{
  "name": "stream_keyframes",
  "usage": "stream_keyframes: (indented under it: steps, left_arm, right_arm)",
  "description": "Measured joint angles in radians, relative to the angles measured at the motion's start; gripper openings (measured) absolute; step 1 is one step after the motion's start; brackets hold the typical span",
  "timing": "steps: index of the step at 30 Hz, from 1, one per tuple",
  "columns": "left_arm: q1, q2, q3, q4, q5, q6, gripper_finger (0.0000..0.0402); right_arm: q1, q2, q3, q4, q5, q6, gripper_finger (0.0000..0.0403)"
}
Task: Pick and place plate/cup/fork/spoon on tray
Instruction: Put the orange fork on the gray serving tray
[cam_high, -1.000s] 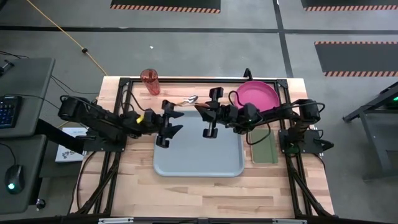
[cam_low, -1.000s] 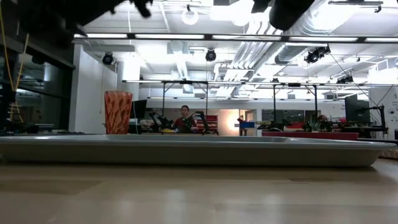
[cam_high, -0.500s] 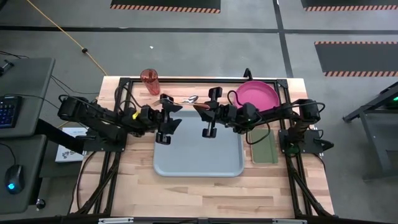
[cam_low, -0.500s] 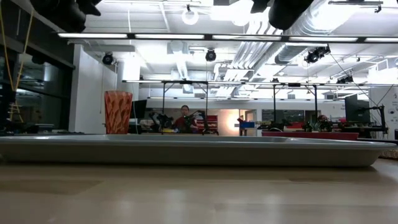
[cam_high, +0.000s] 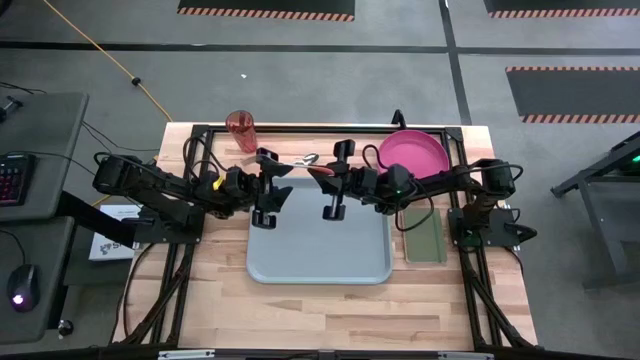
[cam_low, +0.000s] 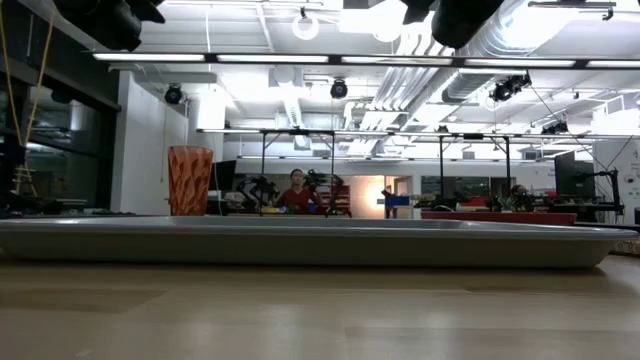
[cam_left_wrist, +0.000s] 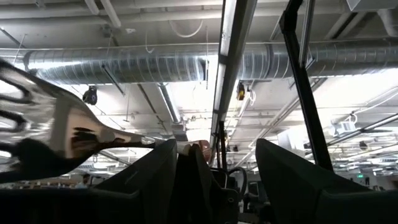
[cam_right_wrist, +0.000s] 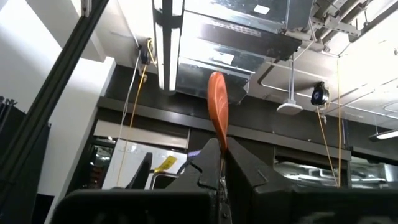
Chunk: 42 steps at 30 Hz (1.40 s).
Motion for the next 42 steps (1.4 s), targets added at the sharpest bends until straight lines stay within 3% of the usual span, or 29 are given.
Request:
stream_keyframes:
  steps: [22,33,42]
  left_arm:
    - [0.005,-0.017,-0.012,0.001,-0.079,0.093,0.0211]
    - [0.006,-0.018,-0.011,-0.06,0.012,0.005,0.0211]
    - [0.005,-0.018,-0.011,-0.146,0.024,-0.01,0.0211]
  right_arm:
    - [0.001,-0.001,0.001,-0.089,0.037,-0.001,0.0]
    - [0.002,0.0,0.0,-0.054,0.027,-0.026,0.0]
    - [0.001,-0.002,0.0,-0.021,0.029,-0.049,0.0]
